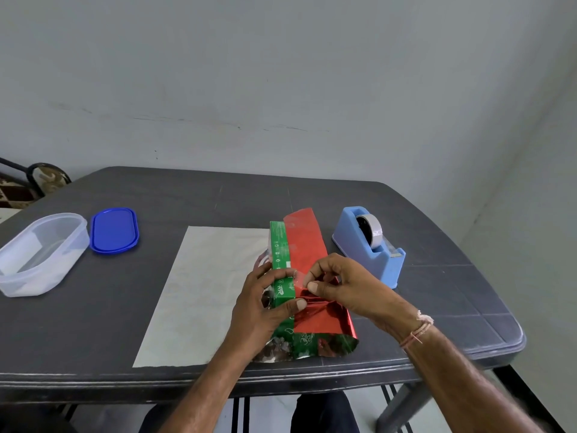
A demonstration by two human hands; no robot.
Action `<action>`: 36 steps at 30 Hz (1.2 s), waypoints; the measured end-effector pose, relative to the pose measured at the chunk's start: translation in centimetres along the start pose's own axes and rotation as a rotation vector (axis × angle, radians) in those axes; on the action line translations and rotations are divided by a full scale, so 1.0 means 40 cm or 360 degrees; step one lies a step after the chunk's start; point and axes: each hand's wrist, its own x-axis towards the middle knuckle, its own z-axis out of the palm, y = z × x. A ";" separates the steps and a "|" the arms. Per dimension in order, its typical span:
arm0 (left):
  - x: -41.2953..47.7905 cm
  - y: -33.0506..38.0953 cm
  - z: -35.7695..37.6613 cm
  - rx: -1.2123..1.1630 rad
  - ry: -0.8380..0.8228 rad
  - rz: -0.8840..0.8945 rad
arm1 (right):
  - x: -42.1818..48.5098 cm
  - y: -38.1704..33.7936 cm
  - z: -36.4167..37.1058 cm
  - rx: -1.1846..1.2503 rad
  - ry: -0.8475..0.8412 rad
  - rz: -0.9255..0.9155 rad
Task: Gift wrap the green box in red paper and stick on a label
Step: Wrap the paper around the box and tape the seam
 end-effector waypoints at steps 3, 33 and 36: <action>-0.002 -0.005 0.001 0.0032 0.0015 0.0018 | 0.003 0.003 0.003 -0.0044 0.0014 -0.0024; -0.001 -0.023 0.001 0.0077 0.0025 0.0021 | 0.009 0.054 0.050 -0.0114 0.0316 -0.0219; 0.000 -0.026 0.001 0.0083 0.0024 0.0025 | 0.008 0.054 0.051 -0.0102 0.0314 -0.0235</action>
